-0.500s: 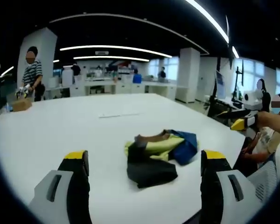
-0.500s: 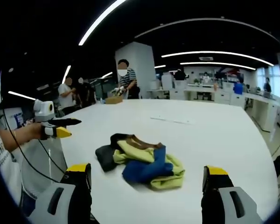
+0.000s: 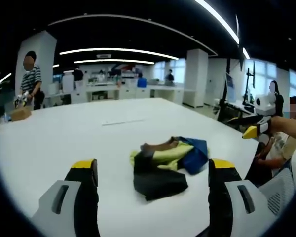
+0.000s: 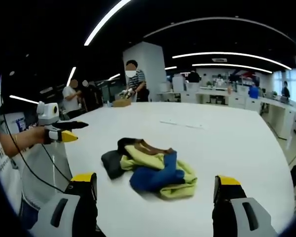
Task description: Fold the garment on the visible template until the final outline fits inside the template.
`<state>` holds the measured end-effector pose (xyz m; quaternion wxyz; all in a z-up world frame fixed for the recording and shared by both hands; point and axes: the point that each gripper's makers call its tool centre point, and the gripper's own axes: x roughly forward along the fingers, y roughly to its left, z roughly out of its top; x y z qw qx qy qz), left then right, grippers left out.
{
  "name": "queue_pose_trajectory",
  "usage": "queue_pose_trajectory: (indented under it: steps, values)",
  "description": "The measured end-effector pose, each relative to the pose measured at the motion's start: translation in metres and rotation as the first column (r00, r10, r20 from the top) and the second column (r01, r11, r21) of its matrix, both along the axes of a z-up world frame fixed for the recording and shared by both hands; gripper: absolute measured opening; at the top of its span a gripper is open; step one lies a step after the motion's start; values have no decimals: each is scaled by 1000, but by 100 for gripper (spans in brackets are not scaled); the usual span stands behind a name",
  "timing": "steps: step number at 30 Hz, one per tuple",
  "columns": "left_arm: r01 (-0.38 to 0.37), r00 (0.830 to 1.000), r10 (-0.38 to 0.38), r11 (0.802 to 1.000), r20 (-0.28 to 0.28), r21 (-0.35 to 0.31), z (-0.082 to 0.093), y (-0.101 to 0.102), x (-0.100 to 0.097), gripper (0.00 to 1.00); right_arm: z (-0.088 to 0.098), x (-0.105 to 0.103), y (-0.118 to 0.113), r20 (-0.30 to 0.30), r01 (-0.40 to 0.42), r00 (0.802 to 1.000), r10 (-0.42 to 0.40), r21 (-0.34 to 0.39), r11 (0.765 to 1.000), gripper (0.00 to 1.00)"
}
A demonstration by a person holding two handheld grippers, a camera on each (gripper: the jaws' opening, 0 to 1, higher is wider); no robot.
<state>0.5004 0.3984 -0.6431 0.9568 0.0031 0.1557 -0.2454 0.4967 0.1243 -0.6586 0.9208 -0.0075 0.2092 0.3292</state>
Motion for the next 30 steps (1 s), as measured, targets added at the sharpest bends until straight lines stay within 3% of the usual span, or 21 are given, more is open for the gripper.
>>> queue_pose_trajectory:
  steps: [21, 26, 30]
  values:
    - [30, 999, -30, 999, -14, 37, -17, 2, 17, 72, -8, 23, 4, -11, 34, 999, -34, 0, 999, 81]
    - [52, 998, -49, 996, -42, 75, -30, 1, 22, 67, -13, 27, 13, -20, 13, 1000, -13, -7, 1000, 79]
    - [55, 998, -52, 996, -40, 64, -34, -1, 28, 63, -19, 32, 23, -22, -8, 1000, 8, -36, 999, 76]
